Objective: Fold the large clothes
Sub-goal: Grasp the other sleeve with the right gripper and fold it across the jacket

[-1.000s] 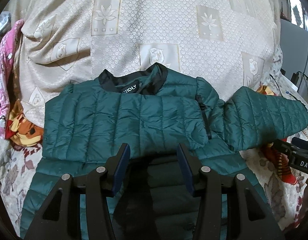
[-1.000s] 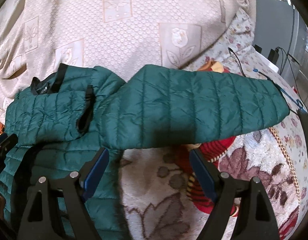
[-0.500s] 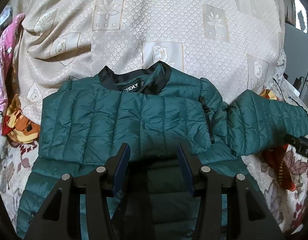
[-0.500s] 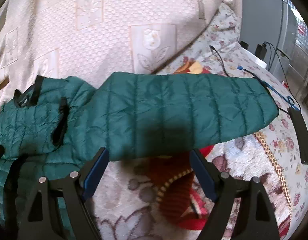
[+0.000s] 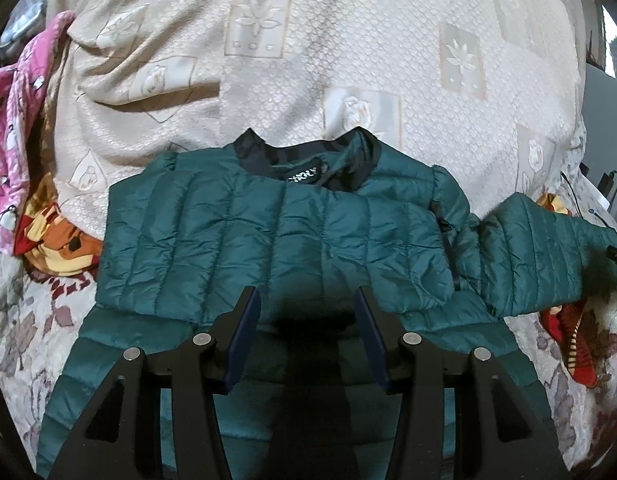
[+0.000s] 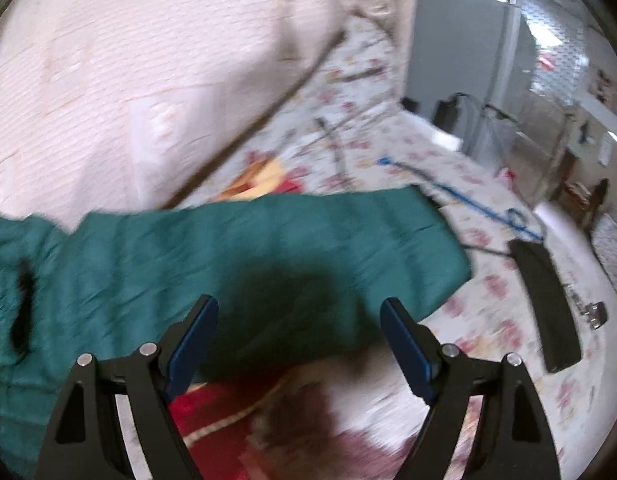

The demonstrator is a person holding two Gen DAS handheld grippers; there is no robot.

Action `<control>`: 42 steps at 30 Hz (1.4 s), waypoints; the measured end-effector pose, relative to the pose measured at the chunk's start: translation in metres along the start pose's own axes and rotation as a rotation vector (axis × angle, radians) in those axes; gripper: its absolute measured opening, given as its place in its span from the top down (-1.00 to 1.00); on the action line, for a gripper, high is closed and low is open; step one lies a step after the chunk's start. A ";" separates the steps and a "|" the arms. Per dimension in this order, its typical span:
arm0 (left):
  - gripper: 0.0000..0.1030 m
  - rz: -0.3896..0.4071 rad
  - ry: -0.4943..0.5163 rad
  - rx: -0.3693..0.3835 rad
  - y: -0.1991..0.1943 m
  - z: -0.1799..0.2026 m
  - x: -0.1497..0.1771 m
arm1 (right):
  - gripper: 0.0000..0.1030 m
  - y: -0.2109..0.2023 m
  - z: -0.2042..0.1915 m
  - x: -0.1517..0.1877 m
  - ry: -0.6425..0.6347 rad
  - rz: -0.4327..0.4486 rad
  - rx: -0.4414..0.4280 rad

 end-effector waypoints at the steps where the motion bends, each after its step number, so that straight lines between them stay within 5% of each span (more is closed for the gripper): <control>1: 0.41 0.002 0.000 -0.003 -0.001 -0.003 0.000 | -0.76 0.006 0.012 -0.003 0.010 0.003 0.029; 6: 0.41 0.014 0.006 -0.030 -0.006 -0.022 -0.001 | -0.76 0.039 0.059 -0.016 0.076 -0.029 0.107; 10: 0.41 0.005 0.004 -0.061 -0.006 -0.041 0.002 | -0.71 0.069 0.067 -0.018 0.078 -0.088 0.060; 11: 0.41 0.001 0.002 -0.070 -0.006 -0.046 0.002 | -0.41 0.073 0.064 -0.016 0.060 -0.097 0.048; 12: 0.41 -0.004 -0.001 -0.078 -0.005 -0.051 0.004 | 0.12 0.075 0.060 -0.013 0.038 -0.102 0.035; 14: 0.41 -0.014 -0.009 -0.090 -0.004 -0.063 0.006 | 0.61 0.072 0.053 -0.010 0.010 -0.101 0.009; 15: 0.41 -0.017 -0.012 -0.094 -0.003 -0.067 0.007 | 0.70 0.070 0.052 -0.010 0.011 -0.102 -0.011; 21: 0.41 -0.018 -0.023 -0.107 -0.002 -0.096 0.010 | 0.78 0.012 0.044 -0.018 0.152 -0.018 -0.286; 26: 0.41 -0.019 -0.067 -0.113 0.002 -0.115 0.009 | 0.80 -0.038 -0.001 -0.029 0.120 0.018 -0.464; 42: 0.41 -0.020 -0.153 -0.121 0.000 -0.156 0.003 | 0.83 -0.123 -0.263 -0.005 -0.243 -0.048 -0.770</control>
Point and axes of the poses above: each gripper's, at about its wrist camera, not at the fingertips, and y roughly the way its jaws point, z to its right, x to its underside, the point moved 5 cm from there along y, roughly the way its jaws point, and after that the axes turned 2 degrees about x, right-handed, at the moved point
